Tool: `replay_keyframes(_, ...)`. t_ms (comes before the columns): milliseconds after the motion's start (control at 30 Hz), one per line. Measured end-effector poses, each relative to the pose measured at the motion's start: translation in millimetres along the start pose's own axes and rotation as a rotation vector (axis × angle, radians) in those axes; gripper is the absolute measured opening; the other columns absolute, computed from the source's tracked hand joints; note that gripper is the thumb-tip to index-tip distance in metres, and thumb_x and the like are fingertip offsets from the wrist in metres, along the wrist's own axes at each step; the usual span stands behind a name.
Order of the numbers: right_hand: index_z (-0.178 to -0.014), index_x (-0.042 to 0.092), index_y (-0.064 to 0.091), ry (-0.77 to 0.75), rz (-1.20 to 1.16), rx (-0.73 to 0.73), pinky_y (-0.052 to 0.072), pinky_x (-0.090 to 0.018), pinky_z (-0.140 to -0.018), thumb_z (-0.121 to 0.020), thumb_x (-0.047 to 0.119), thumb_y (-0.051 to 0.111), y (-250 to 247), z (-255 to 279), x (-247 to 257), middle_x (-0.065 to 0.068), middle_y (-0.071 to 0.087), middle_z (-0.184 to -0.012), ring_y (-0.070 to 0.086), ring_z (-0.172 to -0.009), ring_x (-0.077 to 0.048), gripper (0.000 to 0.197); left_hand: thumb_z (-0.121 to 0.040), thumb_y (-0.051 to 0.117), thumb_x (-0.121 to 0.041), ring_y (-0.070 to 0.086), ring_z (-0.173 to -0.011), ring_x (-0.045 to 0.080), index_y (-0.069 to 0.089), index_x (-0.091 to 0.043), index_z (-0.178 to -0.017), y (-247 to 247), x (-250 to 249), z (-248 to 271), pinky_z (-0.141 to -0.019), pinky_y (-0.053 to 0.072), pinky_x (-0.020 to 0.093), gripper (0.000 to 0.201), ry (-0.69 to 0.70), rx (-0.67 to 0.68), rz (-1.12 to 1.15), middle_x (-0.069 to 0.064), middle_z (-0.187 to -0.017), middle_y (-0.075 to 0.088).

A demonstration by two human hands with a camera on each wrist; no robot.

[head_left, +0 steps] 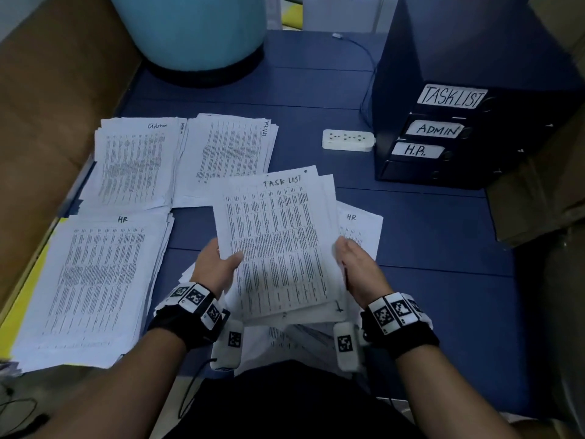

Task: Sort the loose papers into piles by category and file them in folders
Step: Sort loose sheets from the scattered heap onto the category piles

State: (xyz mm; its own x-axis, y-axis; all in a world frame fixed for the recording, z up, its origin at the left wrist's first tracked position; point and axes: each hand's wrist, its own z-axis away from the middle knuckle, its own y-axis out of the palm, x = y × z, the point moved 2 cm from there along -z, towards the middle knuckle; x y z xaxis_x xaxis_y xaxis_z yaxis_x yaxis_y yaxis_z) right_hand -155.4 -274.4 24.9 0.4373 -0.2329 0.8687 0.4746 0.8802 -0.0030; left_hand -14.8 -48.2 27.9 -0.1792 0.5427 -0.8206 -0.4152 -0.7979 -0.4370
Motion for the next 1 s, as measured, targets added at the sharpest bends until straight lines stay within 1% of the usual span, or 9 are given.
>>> replay_keyframes(67, -0.091, 0.026, 0.055, 0.012, 0.154, 0.054, 0.047, -0.036, -0.08, -0.079, 0.055, 0.066, 12.3, -3.2, -6.2, 0.003, 0.061, -0.083, 0.058, -0.078, -0.015, 0.034, -0.086, 0.063, -0.022, 0.059, -0.105, 0.022, 0.055, -0.015, -0.125, -8.7, 4.3, -3.2, -0.087, 0.046, 0.038, 0.04, 0.015, -0.084, -0.006, 0.001, -0.118, 0.064)
replay_keyframes(233, -0.119, 0.027, 0.058, 0.069, 0.346, 0.136, 0.054, -0.053, -0.088, -0.086, 0.031, 0.056, 58.6, -5.2, -16.8, -0.001, 0.068, -0.112, 0.066, -0.1, -0.024, 0.032, -0.089, 0.059, -0.008, 0.056, -0.1, 0.02, 0.051, -0.008, -0.122, -38.2, 7.7, -18.5, -0.085, 0.044, 0.032, 0.034, 0.029, -0.145, 0.018, 0.001, -0.109, 0.058)
replay_keyframes(367, -0.114, 0.03, 0.062, 0.017, 0.314, 0.07, 0.054, -0.041, -0.086, -0.086, 0.022, 0.053, 91.3, -18.3, -10.2, 0.002, 0.07, -0.109, 0.065, -0.095, -0.019, 0.03, -0.088, 0.06, 0.003, 0.058, -0.076, 0.008, 0.048, -0.009, -0.106, -68.6, 4.1, -35.1, -0.063, 0.049, 0.016, 0.025, 0.039, -0.128, 0.126, -0.008, -0.087, 0.059)
replay_keyframes(467, -0.104, 0.026, 0.061, 0.027, 0.231, -0.019, 0.041, -0.023, -0.051, -0.094, 0.009, 0.048, 112.6, -38.0, 7.0, 0.004, 0.064, -0.079, 0.051, -0.06, -0.012, 0.023, -0.086, 0.065, -0.002, 0.062, -0.081, 0.01, 0.046, -0.014, -0.109, -91.7, 11.7, -51.8, -0.078, 0.056, 0.027, 0.032, 0.036, -0.113, 0.224, 0.0, -0.094, 0.063)
replay_keyframes(533, -0.103, 0.024, 0.061, 0.034, 0.177, -0.07, 0.036, -0.021, -0.046, -0.095, 0.005, 0.046, 125.8, -59.6, 20.0, 0.004, 0.062, -0.072, 0.047, -0.052, -0.01, 0.026, -0.087, 0.065, -0.007, 0.062, -0.092, 0.02, 0.046, -0.024, -0.114, -106.7, 20.2, -62.4, -0.085, 0.052, 0.039, 0.037, -0.005, -0.116, 0.281, 0.002, -0.102, 0.063)
replay_keyframes(667, -0.108, 0.019, 0.062, 0.035, 0.186, -0.134, 0.033, -0.025, -0.049, -0.093, 0.004, 0.046, 151.3, -119.0, 43.9, -0.001, 0.058, -0.067, 0.044, -0.049, -0.012, 0.026, -0.09, 0.057, 0.001, 0.062, -0.086, 0.022, 0.044, -0.022, -0.118, -134.2, 37.9, -76.9, -0.075, 0.054, 0.039, 0.038, -0.082, -0.09, 0.421, 0.004, -0.107, 0.061)
replay_keyframes(833, -0.076, 0.021, 0.056, 0.07, 0.269, -0.233, 0.031, -0.028, -0.049, -0.089, 0.007, 0.049, 178.3, -185.8, 68.8, 0.001, 0.048, -0.056, 0.041, -0.051, -0.018, 0.021, -0.091, 0.053, 0.004, 0.067, -0.083, 0.024, 0.048, -0.014, -0.12, -162.3, 58.6, -85.8, -0.072, 0.056, 0.033, 0.035, -0.111, -0.046, 0.429, 0.008, -0.104, 0.062)
replay_keyframes(933, -0.09, 0.022, 0.052, 0.096, 0.397, -0.259, 0.041, -0.026, -0.062, -0.095, 0.01, 0.048, 190.0, -215.9, 76.5, -0.003, 0.053, -0.084, 0.048, -0.07, -0.018, 0.013, -0.091, 0.052, 0.006, 0.069, -0.078, 0.017, 0.051, -0.012, -0.117, -172.6, 66.4, -90.1, -0.067, 0.054, 0.029, 0.031, -0.116, -0.036, 0.404, 0.008, -0.102, 0.064)
replay_keyframes(1000, -0.103, 0.023, 0.042, 0.129, 0.494, -0.27, 0.039, -0.022, -0.073, -0.097, 0.015, 0.046, 192.6, -228.8, 73.4, -0.007, 0.052, -0.104, 0.045, -0.087, -0.015, 0.011, -0.091, 0.051, 0.006, 0.069, -0.074, 0.012, 0.053, -0.013, -0.113, -176.9, 70.3, -92.2, -0.068, 0.053, 0.029, 0.029, -0.124, -0.03, 0.388, 0.007, -0.1, 0.066)
